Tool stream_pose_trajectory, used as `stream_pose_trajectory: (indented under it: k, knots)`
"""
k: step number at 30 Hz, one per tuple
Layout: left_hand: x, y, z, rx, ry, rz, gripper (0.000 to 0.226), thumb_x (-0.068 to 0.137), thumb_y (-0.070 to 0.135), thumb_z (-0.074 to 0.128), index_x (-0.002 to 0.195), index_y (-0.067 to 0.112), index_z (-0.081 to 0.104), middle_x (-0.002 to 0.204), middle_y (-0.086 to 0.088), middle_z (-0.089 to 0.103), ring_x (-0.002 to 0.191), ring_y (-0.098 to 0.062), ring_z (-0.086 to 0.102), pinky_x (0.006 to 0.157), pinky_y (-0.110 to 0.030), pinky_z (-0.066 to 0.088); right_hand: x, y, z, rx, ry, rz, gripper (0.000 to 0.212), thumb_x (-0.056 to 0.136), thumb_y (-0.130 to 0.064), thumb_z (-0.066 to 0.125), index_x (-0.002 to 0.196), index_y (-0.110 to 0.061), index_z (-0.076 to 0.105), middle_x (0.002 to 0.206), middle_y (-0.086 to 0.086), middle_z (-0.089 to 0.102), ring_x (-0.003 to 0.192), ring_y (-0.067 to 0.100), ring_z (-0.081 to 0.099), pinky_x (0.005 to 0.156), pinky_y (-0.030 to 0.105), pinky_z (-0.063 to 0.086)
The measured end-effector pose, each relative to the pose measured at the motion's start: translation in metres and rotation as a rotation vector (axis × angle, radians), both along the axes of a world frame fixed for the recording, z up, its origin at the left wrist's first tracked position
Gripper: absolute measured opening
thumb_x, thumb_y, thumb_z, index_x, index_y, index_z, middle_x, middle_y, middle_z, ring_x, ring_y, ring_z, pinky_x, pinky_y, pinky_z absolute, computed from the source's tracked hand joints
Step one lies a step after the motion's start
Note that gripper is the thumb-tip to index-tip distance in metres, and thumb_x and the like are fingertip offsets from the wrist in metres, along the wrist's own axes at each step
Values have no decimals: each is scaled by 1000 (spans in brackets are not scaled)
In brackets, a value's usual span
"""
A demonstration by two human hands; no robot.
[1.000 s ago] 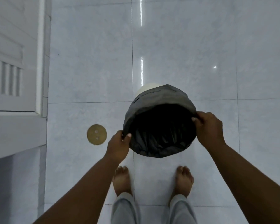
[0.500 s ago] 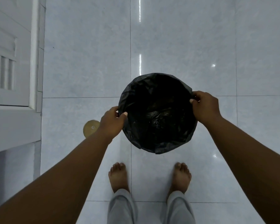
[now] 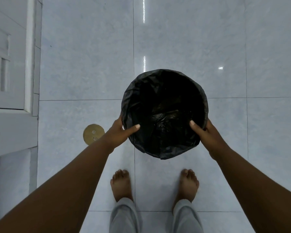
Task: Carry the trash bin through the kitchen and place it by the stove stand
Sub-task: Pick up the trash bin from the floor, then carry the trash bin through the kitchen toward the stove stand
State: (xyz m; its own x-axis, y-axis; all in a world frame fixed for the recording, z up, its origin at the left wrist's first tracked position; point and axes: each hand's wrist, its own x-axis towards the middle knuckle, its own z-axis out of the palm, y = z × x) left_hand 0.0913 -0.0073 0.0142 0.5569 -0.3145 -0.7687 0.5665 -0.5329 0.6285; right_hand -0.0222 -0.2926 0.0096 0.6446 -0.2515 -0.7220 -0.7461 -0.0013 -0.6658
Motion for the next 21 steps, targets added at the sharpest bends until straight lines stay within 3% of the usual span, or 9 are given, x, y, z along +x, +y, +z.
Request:
stream_pose_trajectory:
  k: [5, 12, 16, 19, 21]
  knots:
    - [3, -3, 34, -65, -77, 51, 63, 91, 39, 65, 139, 51, 26, 134, 24, 45, 118, 4, 47, 90, -11, 43, 10, -2, 26, 0, -46, -33, 78, 76, -71, 63, 144, -47, 35, 146, -11, 49, 132, 15, 48, 108, 44, 43]
    - [31, -14, 171, -174, -160, 110, 76, 88, 48, 58, 153, 42, 21, 130, 33, 45, 106, 28, 48, 84, -2, 46, 35, -9, 151, 1, -127, -29, 78, 72, -78, 59, 142, -52, 36, 145, -9, 50, 130, 17, 49, 107, 47, 44]
    - [48, -24, 295, -196, -219, 134, 75, 87, 54, 55, 154, 45, 20, 132, 30, 46, 110, 22, 46, 99, -16, 44, 52, -15, 274, -6, -198, -40, 77, 71, -79, 59, 140, -55, 36, 142, -10, 53, 129, 17, 51, 107, 45, 44]
    - [66, -37, 400, -238, -278, 115, 76, 86, 57, 51, 153, 44, 18, 136, 23, 44, 110, 15, 46, 91, -11, 43, 70, -27, 378, -15, -282, -29, 67, 72, -79, 57, 134, -62, 36, 141, -12, 53, 129, 16, 51, 108, 43, 42]
    - [77, -42, 469, -276, -320, 99, 79, 84, 65, 54, 152, 46, 19, 140, 20, 43, 116, 11, 48, 97, -16, 43, 79, -35, 448, -19, -348, -27, 63, 74, -78, 55, 133, -63, 37, 141, -13, 52, 129, 15, 50, 109, 43, 41]
